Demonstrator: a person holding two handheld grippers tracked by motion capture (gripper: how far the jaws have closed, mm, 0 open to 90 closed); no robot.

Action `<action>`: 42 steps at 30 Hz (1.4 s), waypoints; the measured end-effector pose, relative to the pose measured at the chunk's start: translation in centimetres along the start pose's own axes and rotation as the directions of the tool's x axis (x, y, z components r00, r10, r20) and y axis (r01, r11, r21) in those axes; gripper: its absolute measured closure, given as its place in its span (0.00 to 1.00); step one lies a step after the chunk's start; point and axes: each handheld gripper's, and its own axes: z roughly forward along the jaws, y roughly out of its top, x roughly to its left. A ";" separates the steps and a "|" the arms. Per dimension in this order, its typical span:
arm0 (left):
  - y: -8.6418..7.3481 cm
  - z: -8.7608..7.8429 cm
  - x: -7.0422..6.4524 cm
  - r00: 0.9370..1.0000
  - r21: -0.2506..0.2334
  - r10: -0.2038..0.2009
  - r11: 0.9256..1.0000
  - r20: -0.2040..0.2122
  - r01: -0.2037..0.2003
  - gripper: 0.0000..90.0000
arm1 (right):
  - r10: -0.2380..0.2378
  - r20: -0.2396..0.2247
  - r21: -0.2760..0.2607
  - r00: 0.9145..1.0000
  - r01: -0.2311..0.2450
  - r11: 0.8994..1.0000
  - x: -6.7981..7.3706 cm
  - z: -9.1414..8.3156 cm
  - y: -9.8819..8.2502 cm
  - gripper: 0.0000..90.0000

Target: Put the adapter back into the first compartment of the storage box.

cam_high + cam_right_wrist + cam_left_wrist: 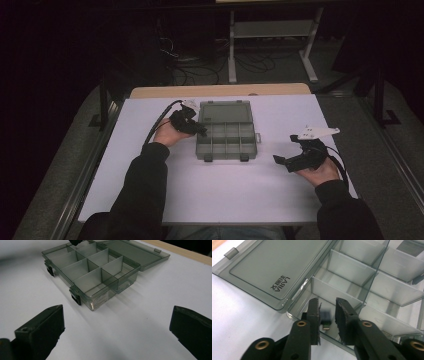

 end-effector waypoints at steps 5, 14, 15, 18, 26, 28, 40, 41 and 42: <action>0.0 -0.5 0.0 1.000 -0.006 -0.009 1.000 0.000 0.009 0.72 | -0.002 0.000 0.000 1.000 0.002 1.000 0.0 0.0 0.0 0.00; -0.1 -1.7 -0.3 1.000 -0.040 0.001 0.999 0.004 -0.001 0.61 | -0.002 0.000 0.000 1.000 0.002 1.000 0.0 0.0 0.0 0.00; -0.1 -1.9 -0.3 1.000 -0.047 0.003 0.999 0.006 -0.003 0.59 | -0.001 -0.001 0.001 1.000 0.001 1.000 0.1 0.0 0.0 0.00; -0.1 -2.3 -0.4 1.000 -0.059 0.005 0.998 0.007 -0.004 0.55 | -0.001 0.000 0.001 1.000 0.001 1.000 0.1 0.0 0.0 0.00; -0.1 -3.3 -0.8 1.000 -0.071 0.016 0.997 0.005 -0.016 0.43 | -0.001 0.000 0.003 1.000 0.001 1.000 0.1 0.0 0.0 0.00; -0.2 -3.5 -0.9 1.000 -0.078 0.010 0.997 0.008 -0.009 0.40 | 0.000 0.000 0.002 1.000 0.000 1.000 0.1 0.0 0.0 0.00; -0.8 -5.5 -1.0 0.999 -0.128 -0.033 0.991 0.000 0.032 0.14 | -0.002 -0.001 0.002 1.000 0.002 1.000 0.1 0.0 0.0 0.00; -0.9 -5.6 -1.0 0.999 -0.133 -0.038 0.990 -0.003 0.037 0.13 | -0.001 -0.001 0.003 1.000 0.001 1.000 0.1 0.0 0.0 0.00; -1.0 -5.8 -1.0 0.999 -0.138 -0.039 0.990 -0.007 0.037 0.12 | -0.001 0.000 0.004 1.000 0.001 1.000 0.1 0.0 0.0 0.00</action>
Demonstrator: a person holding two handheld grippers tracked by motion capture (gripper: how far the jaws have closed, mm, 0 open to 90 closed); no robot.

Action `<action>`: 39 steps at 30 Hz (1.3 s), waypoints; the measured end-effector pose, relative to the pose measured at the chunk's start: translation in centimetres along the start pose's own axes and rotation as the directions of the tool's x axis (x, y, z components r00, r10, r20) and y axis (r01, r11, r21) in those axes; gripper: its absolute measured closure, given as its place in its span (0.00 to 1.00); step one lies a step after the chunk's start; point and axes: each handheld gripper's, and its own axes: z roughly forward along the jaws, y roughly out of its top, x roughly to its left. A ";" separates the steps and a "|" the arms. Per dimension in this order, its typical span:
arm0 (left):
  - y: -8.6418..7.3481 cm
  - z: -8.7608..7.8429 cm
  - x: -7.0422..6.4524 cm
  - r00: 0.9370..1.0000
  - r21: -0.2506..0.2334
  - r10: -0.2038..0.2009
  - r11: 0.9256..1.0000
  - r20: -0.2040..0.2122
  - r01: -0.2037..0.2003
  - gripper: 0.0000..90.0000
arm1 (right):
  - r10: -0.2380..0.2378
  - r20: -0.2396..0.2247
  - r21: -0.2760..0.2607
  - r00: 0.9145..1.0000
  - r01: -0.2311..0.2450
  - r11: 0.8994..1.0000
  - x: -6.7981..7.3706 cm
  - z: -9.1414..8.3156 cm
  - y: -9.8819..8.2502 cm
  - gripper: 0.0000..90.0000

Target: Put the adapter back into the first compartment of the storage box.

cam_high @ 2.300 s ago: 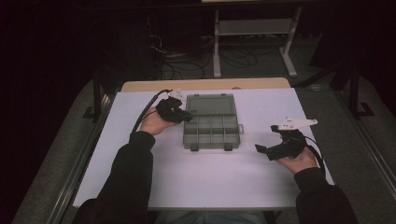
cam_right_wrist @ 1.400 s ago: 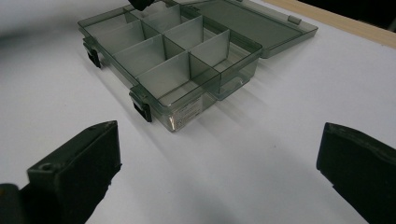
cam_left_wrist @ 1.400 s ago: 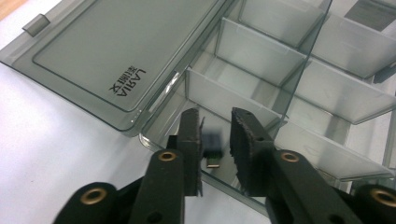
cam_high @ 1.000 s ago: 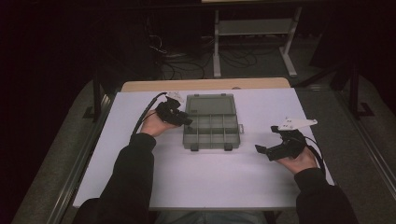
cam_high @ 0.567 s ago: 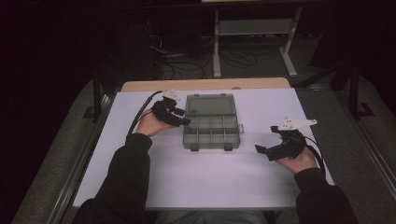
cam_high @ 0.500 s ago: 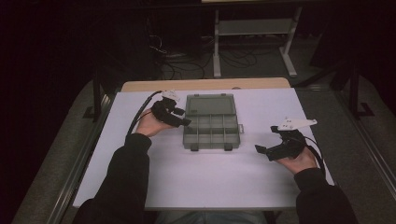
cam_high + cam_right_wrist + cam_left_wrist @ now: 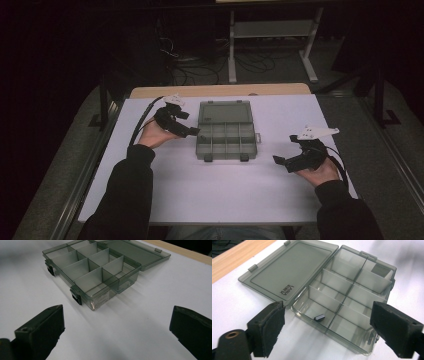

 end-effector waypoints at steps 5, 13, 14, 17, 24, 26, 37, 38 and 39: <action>-0.4 -0.9 0.0 1.000 -0.027 -0.002 1.000 -0.011 0.001 0.07 | 0.001 0.003 -0.001 1.000 -0.001 1.000 -0.1 0.0 0.0 0.00; -0.9 -2.7 -0.2 0.999 -0.063 -0.003 0.998 -0.033 0.001 0.03 | 0.003 0.006 0.000 1.000 -0.003 1.000 -0.1 -0.1 0.0 0.00; -1.1 -2.9 -0.2 0.999 -0.066 -0.005 0.998 -0.036 0.003 0.03 | 0.002 0.006 0.000 1.000 -0.002 1.000 -0.1 -0.1 0.0 0.00; -1.5 -3.3 -0.2 0.999 -0.067 -0.010 0.998 -0.040 0.007 0.03 | 0.004 0.006 0.001 1.000 -0.004 1.000 -0.1 -0.1 0.0 0.00; -2.8 -3.8 -0.2 0.999 -0.067 -0.018 0.998 -0.044 0.015 0.03 | 0.006 0.008 -0.005 1.000 -0.006 1.000 -0.1 -0.2 0.0 0.00; -3.1 -4.1 -0.2 0.999 -0.068 -0.018 0.998 -0.048 0.015 0.03 | 0.006 0.009 -0.006 1.000 -0.006 1.000 -0.1 -0.2 0.0 0.00; -5.2 -5.0 -1.2 0.997 -0.063 0.005 0.998 -0.071 -0.009 0.03 | 0.006 0.012 -0.004 1.000 -0.006 1.000 -0.1 -0.2 -0.1 0.00; -5.4 -5.1 -1.3 0.997 -0.064 0.003 0.998 -0.071 -0.008 0.03 | 0.006 0.012 -0.004 1.000 -0.006 1.000 -0.1 -0.2 -0.1 0.00; -5.5 -5.2 -1.3 0.997 -0.063 0.006 0.998 -0.074 -0.010 0.03 | 0.006 0.013 -0.004 1.000 -0.006 1.000 -0.1 -0.2 -0.1 0.00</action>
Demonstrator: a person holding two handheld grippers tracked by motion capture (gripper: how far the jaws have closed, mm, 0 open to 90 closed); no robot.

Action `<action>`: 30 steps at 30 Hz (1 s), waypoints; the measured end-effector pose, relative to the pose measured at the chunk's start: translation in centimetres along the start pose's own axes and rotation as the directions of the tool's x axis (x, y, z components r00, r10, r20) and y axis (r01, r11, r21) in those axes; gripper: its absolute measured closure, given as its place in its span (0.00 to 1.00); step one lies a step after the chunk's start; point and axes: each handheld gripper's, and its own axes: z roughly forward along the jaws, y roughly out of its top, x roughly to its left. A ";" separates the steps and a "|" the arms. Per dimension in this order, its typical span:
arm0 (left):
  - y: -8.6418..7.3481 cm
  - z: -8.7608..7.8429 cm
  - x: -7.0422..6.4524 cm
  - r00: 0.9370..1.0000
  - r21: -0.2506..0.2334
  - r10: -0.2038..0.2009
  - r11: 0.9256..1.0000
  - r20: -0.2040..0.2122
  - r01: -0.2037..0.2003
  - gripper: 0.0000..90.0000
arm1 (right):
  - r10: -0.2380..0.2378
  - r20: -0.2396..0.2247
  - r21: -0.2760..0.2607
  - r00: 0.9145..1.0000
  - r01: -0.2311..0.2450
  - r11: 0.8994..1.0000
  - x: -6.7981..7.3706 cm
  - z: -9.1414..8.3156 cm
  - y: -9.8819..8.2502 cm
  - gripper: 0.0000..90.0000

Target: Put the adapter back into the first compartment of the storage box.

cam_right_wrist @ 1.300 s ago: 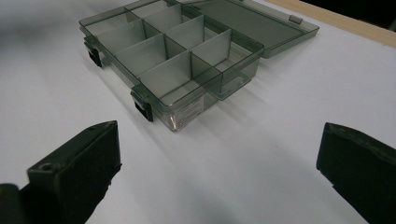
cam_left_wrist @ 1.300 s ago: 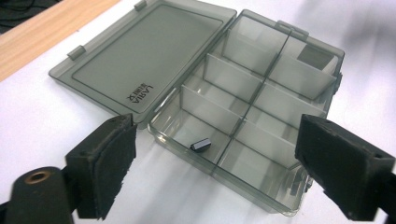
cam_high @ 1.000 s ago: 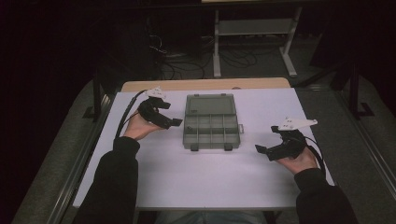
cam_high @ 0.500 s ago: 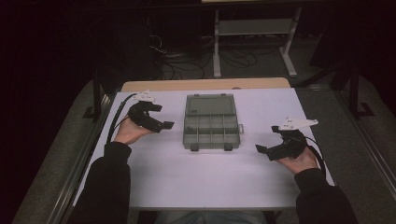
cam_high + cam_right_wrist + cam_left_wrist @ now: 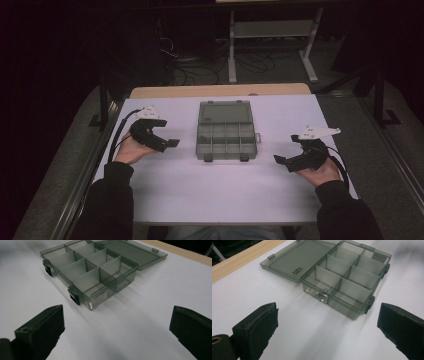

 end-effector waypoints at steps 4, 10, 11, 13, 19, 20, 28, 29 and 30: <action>-0.5 -0.8 -0.2 1.000 -0.009 0.002 1.000 -0.010 -0.002 0.03 | 0.001 0.001 0.003 1.000 -0.001 1.000 0.0 0.0 0.0 0.00; -1.0 -2.3 -0.4 1.000 -0.053 0.001 0.999 -0.028 -0.002 0.03 | 0.001 0.003 0.003 1.000 -0.001 1.000 0.0 0.0 0.0 0.00; -1.1 -2.5 -0.4 1.000 -0.058 -0.003 0.998 -0.031 0.001 0.03 | 0.001 0.003 0.002 1.000 -0.001 1.000 0.0 0.0 0.0 0.00; -1.4 -2.9 -0.4 1.000 -0.073 -0.010 0.997 -0.028 0.008 0.03 | 0.003 0.004 0.002 1.000 -0.003 1.000 0.0 0.0 0.0 0.00; -2.3 -4.0 0.0 0.999 -0.097 -0.027 0.995 -0.040 0.023 0.03 | 0.003 0.005 0.004 1.000 -0.003 1.000 0.0 0.0 0.0 0.00; -2.5 -4.1 0.0 0.999 -0.098 -0.031 0.995 -0.044 0.026 0.03 | 0.003 0.005 0.004 1.000 -0.003 1.000 0.0 0.0 0.0 0.00; -3.7 -5.3 0.5 0.996 -0.114 -0.060 0.992 -0.070 0.052 0.04 | 0.003 0.010 0.006 1.000 -0.003 1.000 0.0 0.0 0.0 0.00; -3.9 -5.5 0.6 0.995 -0.120 -0.068 0.991 -0.068 0.059 0.04 | 0.003 0.010 0.005 1.000 -0.003 1.000 0.0 -0.1 0.0 0.00; -4.1 -5.6 0.7 0.995 -0.123 -0.071 0.990 -0.069 0.062 0.04 | 0.003 0.011 0.003 1.000 -0.003 1.000 0.0 -0.1 0.0 0.00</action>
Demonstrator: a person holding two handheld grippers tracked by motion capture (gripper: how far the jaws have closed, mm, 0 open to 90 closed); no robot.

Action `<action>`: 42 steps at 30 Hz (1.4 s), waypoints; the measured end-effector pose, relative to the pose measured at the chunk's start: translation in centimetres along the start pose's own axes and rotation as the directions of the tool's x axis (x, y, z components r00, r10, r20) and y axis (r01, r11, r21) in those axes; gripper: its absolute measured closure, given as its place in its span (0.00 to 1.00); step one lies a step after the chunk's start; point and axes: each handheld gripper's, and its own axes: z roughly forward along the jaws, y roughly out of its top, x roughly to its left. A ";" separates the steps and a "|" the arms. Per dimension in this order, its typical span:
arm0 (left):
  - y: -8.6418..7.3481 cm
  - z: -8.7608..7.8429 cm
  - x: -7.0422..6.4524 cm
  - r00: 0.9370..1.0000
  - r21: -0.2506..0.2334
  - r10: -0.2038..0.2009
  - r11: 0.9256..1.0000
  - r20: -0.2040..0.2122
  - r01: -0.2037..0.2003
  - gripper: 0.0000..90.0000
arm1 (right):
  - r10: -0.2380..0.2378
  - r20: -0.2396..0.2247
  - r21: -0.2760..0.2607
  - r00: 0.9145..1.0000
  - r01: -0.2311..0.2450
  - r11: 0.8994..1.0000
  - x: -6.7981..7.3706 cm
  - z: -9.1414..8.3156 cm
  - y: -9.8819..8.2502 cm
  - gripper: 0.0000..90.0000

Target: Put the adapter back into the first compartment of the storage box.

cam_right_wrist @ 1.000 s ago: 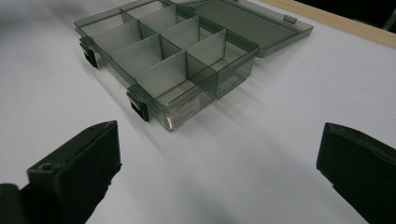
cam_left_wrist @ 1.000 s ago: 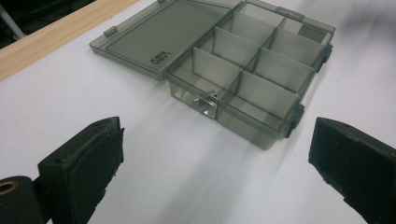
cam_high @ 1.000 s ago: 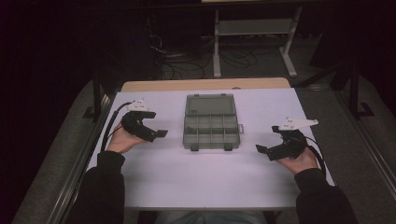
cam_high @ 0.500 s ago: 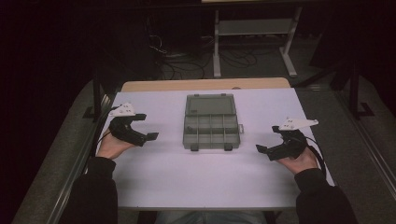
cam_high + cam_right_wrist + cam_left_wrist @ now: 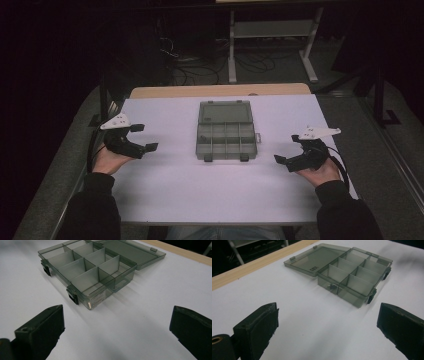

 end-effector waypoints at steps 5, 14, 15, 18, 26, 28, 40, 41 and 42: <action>-0.8 -0.7 0.2 1.000 -0.026 -0.007 1.000 -0.017 0.006 0.04 | 0.004 0.000 -0.002 1.000 -0.004 1.000 0.0 0.0 0.0 0.00; -2.6 -1.9 0.8 0.998 -0.058 -0.032 0.998 -0.051 0.029 0.03 | 0.003 0.000 -0.003 1.000 -0.003 1.000 0.0 -0.1 0.0 0.00; -2.8 -2.1 0.8 0.998 -0.064 -0.040 0.997 -0.053 0.037 0.03 | 0.003 -0.001 -0.004 1.000 -0.003 1.000 0.0 -0.1 0.0 0.00; -3.3 -2.7 1.0 0.997 -0.084 -0.050 0.995 -0.063 0.044 0.03 | 0.002 0.000 -0.005 1.000 -0.002 1.000 0.0 -0.1 0.0 0.00; -4.8 -3.9 1.2 0.994 -0.109 -0.068 0.992 -0.089 0.058 0.03 | 0.003 0.000 -0.007 1.000 -0.003 1.000 0.0 -0.1 0.0 0.00; -5.0 -4.0 1.1 0.992 -0.115 -0.076 0.991 -0.099 0.064 0.02 | 0.003 0.000 -0.007 1.000 -0.003 1.000 0.0 -0.1 0.0 0.00; -6.3 -4.4 0.6 0.990 -0.146 -0.101 0.985 -0.094 0.087 0.02 | 0.002 0.000 -0.013 1.000 -0.002 1.000 0.0 -0.2 0.0 0.00; -6.3 -4.5 0.6 0.990 -0.164 -0.108 0.982 -0.085 0.093 0.01 | 0.001 -0.001 -0.012 1.000 -0.001 1.000 0.0 -0.2 0.0 0.00; -6.3 -4.6 0.7 0.989 -0.195 -0.128 0.974 -0.067 0.113 0.01 | 0.001 -0.003 -0.009 1.000 -0.001 1.000 0.0 -0.2 0.0 0.00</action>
